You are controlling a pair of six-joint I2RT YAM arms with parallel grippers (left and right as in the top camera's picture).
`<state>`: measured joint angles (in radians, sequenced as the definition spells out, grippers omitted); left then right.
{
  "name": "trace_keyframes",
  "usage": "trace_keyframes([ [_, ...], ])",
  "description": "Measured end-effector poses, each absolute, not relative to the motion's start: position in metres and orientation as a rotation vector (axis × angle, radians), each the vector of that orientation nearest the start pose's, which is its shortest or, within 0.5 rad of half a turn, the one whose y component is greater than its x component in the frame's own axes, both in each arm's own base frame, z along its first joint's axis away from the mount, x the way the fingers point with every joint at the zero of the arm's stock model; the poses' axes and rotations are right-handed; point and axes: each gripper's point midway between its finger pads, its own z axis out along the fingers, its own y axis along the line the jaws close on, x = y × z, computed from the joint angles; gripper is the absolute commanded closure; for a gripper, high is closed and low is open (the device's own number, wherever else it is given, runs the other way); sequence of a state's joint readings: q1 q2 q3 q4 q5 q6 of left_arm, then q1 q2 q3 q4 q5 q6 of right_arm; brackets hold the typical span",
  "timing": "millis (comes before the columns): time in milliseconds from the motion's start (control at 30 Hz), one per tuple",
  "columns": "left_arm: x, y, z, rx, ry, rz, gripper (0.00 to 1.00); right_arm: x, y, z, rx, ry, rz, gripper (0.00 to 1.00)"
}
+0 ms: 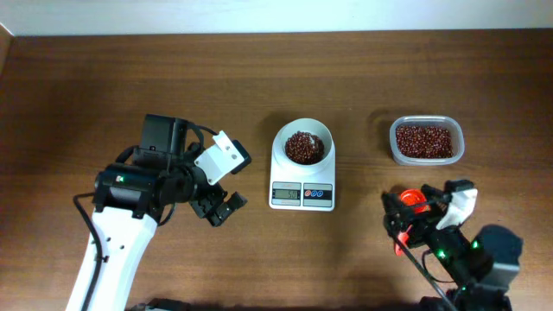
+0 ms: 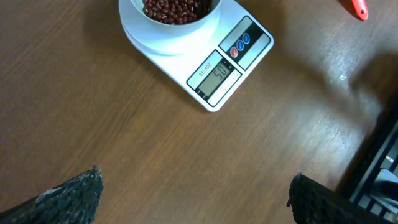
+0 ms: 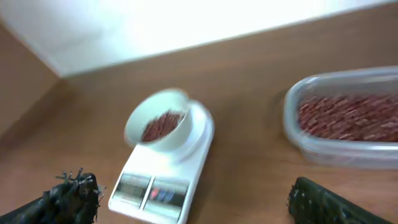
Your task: Scoop and weigh 50g on scale
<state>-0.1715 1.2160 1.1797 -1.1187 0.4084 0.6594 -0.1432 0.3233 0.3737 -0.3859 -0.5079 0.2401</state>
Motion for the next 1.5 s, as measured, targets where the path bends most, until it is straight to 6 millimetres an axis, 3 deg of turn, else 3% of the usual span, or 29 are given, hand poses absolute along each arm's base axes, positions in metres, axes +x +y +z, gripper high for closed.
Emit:
trace_keyframes([
  [200, 0.253, -0.113, 0.2, 1.161, 2.347, -0.392, 0.01, 0.228, 0.031, 0.235, 0.122, 1.696, 0.415, 0.01],
  [333, 0.253, -0.113, 0.2, 1.161, 2.348, -0.392, 0.01, 0.232, 0.025, 0.238, 0.141, 1.605, 0.376, 0.01],
  [433, 0.253, -0.113, 0.2, 1.161, 2.348, -0.392, 0.01, 0.236, 0.021, 0.232, 0.153, 1.561, 0.363, 0.01],
  [500, 0.253, -0.113, 0.2, 1.161, 2.348, -0.392, 0.01, 0.24, 0.015, 0.214, 0.187, 1.587, 0.341, 0.01],
  [600, 0.253, -0.113, 0.2, 1.161, 2.348, -0.392, 0.01, 0.241, 0.009, 0.204, 0.215, 1.588, 0.311, 0.01],
  [1000, 0.253, -0.113, 0.2, 1.161, 2.347, -0.392, 0.01, 0.239, 0.001, 0.2, 0.218, 1.573, 0.24, 0.01],
  [1167, 0.253, -0.113, 0.2, 1.161, 2.347, -0.392, 0.01, 0.244, -0.002, 0.162, 0.228, 1.646, 0.21, 0.01],
  [1500, 0.253, -0.113, 0.2, 1.161, 2.348, -0.392, 0.01, 0.246, -0.003, 0.158, 0.118, 1.653, 0.099, 0.01],
])
